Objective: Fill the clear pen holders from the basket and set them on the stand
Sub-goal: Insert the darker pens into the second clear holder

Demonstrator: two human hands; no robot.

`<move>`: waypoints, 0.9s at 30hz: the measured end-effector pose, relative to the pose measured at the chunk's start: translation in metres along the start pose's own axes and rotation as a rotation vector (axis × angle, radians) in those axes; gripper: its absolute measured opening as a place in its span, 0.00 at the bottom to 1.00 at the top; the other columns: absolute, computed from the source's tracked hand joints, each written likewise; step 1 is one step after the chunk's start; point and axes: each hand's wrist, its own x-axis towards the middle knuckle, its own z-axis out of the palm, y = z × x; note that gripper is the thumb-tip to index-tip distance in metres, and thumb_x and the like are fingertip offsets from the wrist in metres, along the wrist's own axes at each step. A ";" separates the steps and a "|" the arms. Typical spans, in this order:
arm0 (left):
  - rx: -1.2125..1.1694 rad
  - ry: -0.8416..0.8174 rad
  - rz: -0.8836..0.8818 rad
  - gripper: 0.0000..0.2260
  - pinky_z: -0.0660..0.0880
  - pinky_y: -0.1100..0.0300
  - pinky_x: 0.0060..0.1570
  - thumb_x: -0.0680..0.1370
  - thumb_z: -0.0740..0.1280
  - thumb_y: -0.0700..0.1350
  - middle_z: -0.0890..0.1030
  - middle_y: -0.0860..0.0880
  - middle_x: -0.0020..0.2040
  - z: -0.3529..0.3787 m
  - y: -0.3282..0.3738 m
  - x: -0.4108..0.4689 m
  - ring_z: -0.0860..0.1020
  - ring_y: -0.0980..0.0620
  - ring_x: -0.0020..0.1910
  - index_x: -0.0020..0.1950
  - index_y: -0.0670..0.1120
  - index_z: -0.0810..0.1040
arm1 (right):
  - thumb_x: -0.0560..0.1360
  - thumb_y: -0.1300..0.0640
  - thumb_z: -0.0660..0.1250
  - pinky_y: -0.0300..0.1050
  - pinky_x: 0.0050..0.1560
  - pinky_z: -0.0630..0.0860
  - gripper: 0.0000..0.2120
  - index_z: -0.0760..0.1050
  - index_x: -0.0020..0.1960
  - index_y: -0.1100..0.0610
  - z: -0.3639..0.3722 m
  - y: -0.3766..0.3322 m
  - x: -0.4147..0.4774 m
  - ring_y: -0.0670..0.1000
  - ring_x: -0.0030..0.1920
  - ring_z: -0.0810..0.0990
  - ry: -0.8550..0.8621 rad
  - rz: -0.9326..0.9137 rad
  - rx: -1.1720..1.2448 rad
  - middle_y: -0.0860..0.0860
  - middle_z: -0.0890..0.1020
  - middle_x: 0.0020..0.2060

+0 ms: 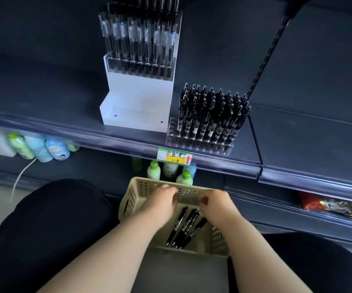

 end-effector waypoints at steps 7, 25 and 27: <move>-0.081 -0.121 -0.221 0.18 0.69 0.63 0.59 0.77 0.62 0.38 0.76 0.48 0.64 0.049 -0.009 0.007 0.74 0.48 0.62 0.65 0.50 0.74 | 0.75 0.63 0.60 0.42 0.50 0.75 0.13 0.78 0.56 0.56 0.060 0.016 0.011 0.54 0.53 0.79 -0.116 0.225 0.030 0.54 0.81 0.52; -0.361 -0.192 -0.423 0.14 0.71 0.59 0.58 0.75 0.61 0.36 0.80 0.44 0.58 0.119 -0.024 0.056 0.76 0.45 0.59 0.57 0.44 0.78 | 0.81 0.62 0.51 0.46 0.59 0.71 0.17 0.63 0.67 0.68 0.120 0.025 0.069 0.58 0.62 0.74 -0.007 0.591 0.264 0.61 0.74 0.62; -0.358 -0.205 -0.423 0.12 0.71 0.59 0.57 0.75 0.61 0.38 0.80 0.44 0.58 0.120 -0.024 0.059 0.76 0.45 0.58 0.57 0.45 0.78 | 0.80 0.61 0.53 0.46 0.58 0.71 0.15 0.68 0.64 0.66 0.122 0.026 0.072 0.58 0.60 0.75 -0.044 0.604 0.244 0.61 0.76 0.60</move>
